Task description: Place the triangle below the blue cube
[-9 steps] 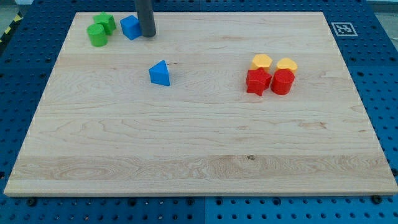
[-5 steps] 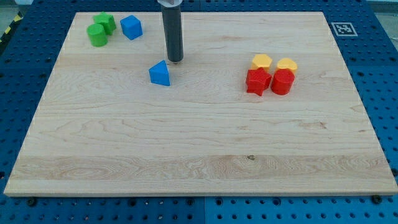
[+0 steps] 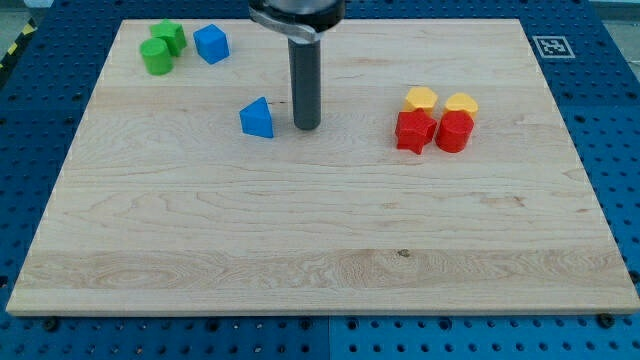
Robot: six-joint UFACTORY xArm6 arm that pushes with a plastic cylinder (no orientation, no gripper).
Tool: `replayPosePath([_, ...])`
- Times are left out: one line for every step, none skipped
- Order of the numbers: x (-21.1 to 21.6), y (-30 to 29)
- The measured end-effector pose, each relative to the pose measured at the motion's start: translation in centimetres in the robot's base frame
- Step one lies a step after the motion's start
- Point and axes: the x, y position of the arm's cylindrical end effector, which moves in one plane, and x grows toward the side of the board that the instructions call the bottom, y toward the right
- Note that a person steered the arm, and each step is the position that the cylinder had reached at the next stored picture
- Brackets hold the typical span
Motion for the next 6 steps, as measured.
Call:
replayPosePath([3.0, -0.2])
replayPosePath([3.2, -2.1])
replayPosePath([1.8, -5.7])
replayPosePath([-0.7, -5.7])
replayPosePath([-1.5, -5.7])
replayPosePath([-2.8, -5.7])
